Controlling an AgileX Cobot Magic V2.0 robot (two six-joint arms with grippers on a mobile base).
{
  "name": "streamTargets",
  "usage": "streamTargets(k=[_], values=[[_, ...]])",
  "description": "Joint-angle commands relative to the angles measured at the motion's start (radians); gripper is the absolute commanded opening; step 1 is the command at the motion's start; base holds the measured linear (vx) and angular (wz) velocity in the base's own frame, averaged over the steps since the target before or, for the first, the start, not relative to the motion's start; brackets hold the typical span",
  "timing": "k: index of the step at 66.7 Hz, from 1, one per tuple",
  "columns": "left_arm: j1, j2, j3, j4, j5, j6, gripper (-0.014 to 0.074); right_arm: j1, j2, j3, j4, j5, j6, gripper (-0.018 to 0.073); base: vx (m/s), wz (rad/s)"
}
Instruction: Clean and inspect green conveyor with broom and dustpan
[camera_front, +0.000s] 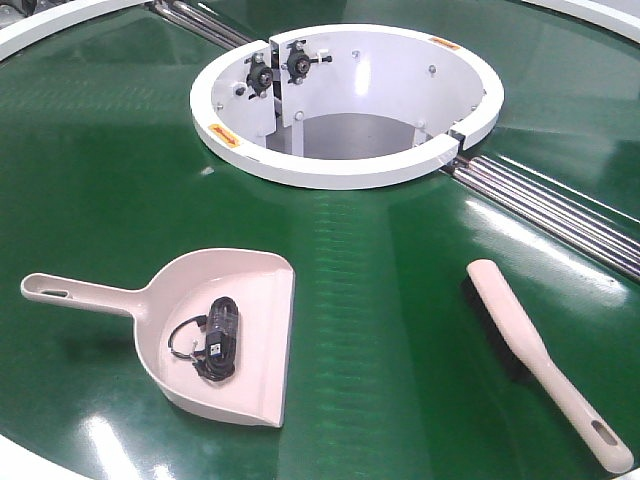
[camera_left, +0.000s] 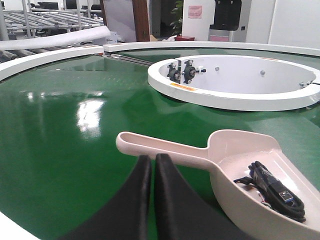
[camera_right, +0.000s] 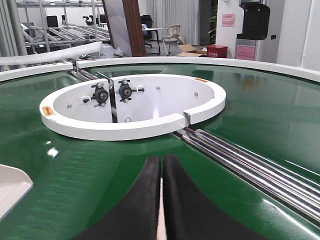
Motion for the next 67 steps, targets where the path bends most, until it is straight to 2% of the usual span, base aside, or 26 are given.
streamTargets(k=[1, 19, 26, 34, 44, 53, 67], values=[[0.002, -0.014, 0.032, -0.007, -0.082, -0.011, -0.0008, -0.001, 0.010, -0.028, -0.002, -0.073, -0.008, -0.0009, 0.00, 0.00], [0.002, -0.014, 0.032, -0.007, -0.082, -0.011, -0.0008, -0.001, 0.010, -0.028, -0.002, -0.073, -0.008, -0.0009, 0.00, 0.00], [0.002, -0.014, 0.032, -0.007, -0.082, -0.011, -0.0008, -0.030, -0.001, -0.007, -0.063, -0.070, -0.019, -0.0009, 0.00, 0.00], [0.002, -0.014, 0.032, -0.007, -0.082, -0.011, -0.0008, -0.109, -0.034, 0.037, -0.102, -0.074, 0.104, -0.0009, 0.00, 0.00], [0.002, -0.014, 0.032, -0.007, -0.082, -0.011, -0.0008, -0.113, -0.124, 0.124, -0.230, -0.074, 0.275, -0.0009, 0.00, 0.00], [0.002, -0.014, 0.032, -0.007, -0.082, -0.011, -0.0008, -0.112, -0.216, 0.206, -0.254, -0.079, 0.292, -0.0009, 0.00, 0.00], [0.002, -0.014, 0.032, -0.007, -0.080, -0.011, -0.0008, -0.112, -0.221, 0.208, -0.307, -0.050, 0.290, -0.0009, 0.00, 0.00]])
